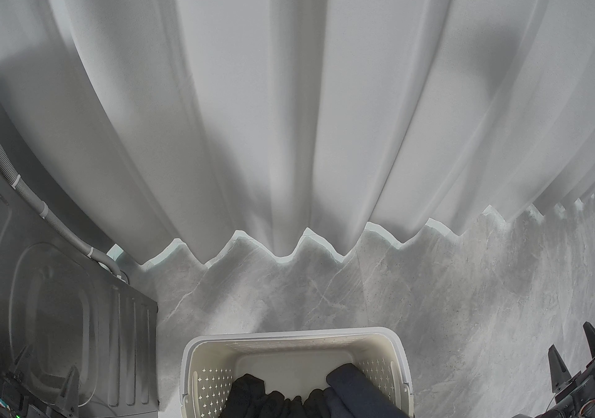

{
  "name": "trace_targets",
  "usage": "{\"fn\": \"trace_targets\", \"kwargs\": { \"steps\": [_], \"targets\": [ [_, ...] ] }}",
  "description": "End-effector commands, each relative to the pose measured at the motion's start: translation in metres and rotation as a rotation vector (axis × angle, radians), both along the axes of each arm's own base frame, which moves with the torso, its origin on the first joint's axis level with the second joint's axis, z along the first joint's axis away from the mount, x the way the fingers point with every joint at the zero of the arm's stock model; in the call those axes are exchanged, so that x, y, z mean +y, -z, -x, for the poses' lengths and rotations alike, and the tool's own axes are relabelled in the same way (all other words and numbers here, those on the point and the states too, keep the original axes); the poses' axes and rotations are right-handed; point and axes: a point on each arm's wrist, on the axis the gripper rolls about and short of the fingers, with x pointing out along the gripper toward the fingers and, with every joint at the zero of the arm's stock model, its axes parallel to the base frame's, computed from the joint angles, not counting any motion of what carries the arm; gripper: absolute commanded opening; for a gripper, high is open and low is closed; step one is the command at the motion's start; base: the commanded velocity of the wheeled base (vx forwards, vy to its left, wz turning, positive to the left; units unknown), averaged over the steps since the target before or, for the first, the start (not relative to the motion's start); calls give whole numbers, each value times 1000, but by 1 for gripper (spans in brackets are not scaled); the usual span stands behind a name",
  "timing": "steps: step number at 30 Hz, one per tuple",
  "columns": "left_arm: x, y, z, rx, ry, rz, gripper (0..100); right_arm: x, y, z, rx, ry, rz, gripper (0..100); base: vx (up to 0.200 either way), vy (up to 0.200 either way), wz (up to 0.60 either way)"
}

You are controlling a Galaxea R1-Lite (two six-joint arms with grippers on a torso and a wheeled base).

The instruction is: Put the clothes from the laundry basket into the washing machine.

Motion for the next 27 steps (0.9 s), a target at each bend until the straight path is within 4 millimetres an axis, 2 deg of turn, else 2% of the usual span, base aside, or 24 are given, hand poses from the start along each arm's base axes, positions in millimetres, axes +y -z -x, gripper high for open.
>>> {"fn": "trace_targets", "kwargs": {
  "steps": [1, 27],
  "targets": [
    [0, 4, 0, 4, -1, 0, 100, 0, 5, -1, 13, 0, 0, 100, -200, 0, 0],
    [0, 4, 0, 4, 1, -1, 100, 0, 5, -1, 15, -4, 2, 100, -200, 0, 0]
  ]
}}
